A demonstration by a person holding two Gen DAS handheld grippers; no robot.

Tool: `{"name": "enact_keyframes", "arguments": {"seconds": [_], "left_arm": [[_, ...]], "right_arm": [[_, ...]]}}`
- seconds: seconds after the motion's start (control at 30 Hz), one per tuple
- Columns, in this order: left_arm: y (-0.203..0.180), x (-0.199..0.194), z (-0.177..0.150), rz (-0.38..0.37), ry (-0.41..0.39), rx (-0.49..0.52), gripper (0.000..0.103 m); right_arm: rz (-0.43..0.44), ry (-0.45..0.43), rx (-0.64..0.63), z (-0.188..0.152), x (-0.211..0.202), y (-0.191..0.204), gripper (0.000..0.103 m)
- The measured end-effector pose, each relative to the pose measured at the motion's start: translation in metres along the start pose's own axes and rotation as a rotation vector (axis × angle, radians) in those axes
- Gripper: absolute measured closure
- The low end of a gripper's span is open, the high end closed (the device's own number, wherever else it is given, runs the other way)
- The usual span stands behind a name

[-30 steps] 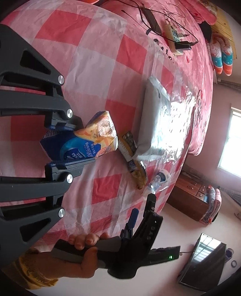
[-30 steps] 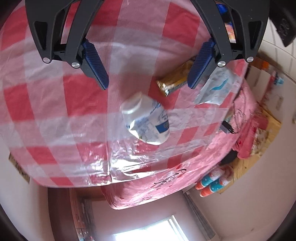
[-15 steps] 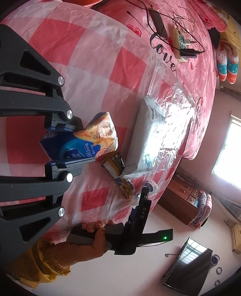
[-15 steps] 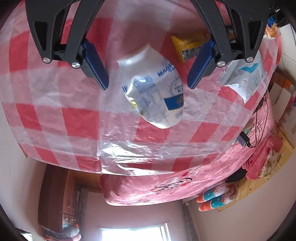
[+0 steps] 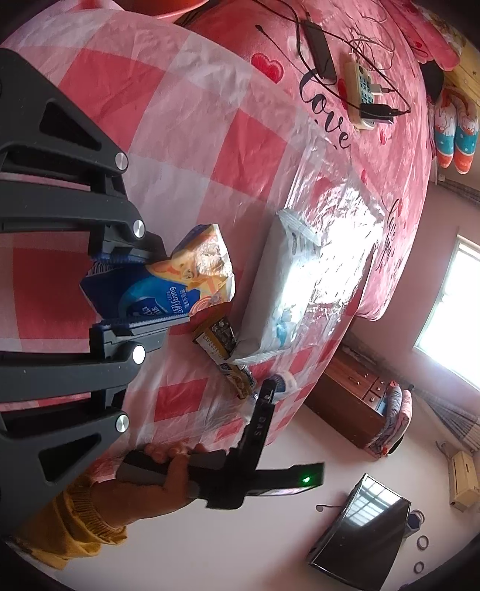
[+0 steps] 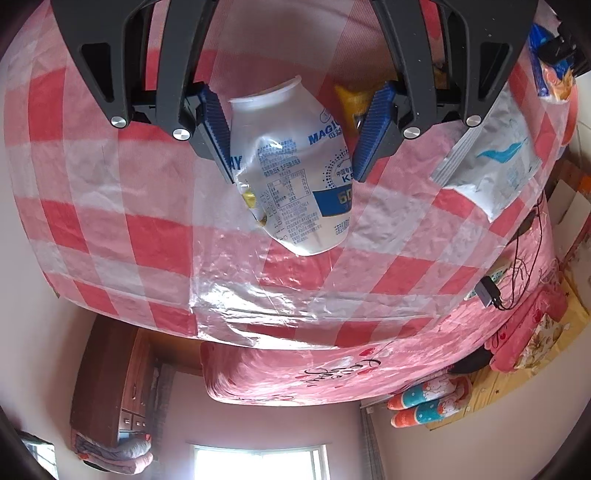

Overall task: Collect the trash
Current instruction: 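Carry the tissue pack and milk bottle to the bucket and release both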

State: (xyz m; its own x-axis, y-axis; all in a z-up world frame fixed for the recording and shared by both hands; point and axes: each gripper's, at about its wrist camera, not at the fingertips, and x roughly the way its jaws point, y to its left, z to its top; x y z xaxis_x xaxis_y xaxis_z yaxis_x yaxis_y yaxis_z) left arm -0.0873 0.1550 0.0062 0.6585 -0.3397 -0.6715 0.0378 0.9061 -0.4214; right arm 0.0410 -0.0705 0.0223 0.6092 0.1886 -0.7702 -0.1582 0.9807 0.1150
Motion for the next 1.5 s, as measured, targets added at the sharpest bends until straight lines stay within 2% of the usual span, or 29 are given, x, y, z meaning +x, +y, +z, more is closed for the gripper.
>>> {"name": "enact_keyframes", "arguments": {"seconds": [0.43,0.73,0.93,1.17,1.3,1.5], "left_arm": [[0.023,-0.022,-0.001,0.007,-0.036,-0.038,0.080],[0.046,-0.048,-0.007,0.012,-0.072,-0.075,0.080],[0.071,-0.070,-0.009,0.035,-0.110,-0.111,0.080],[0.111,-0.103,-0.017,0.089,-0.161,-0.174,0.080],[0.144,-0.126,-0.025,0.140,-0.192,-0.224,0.080],[0.194,-0.153,-0.039,0.223,-0.219,-0.309,0.080]], "right_arm": [[0.044,-0.056,0.027,-0.035,-0.052,0.022,0.039],[0.200,-0.026,-0.008,-0.053,-0.080,0.074,0.039],[0.310,0.014,-0.062,-0.059,-0.085,0.124,0.039],[0.438,0.072,-0.164,-0.067,-0.086,0.200,0.039],[0.530,0.112,-0.229,-0.072,-0.085,0.249,0.039],[0.616,0.157,-0.341,-0.086,-0.084,0.324,0.039]]}}
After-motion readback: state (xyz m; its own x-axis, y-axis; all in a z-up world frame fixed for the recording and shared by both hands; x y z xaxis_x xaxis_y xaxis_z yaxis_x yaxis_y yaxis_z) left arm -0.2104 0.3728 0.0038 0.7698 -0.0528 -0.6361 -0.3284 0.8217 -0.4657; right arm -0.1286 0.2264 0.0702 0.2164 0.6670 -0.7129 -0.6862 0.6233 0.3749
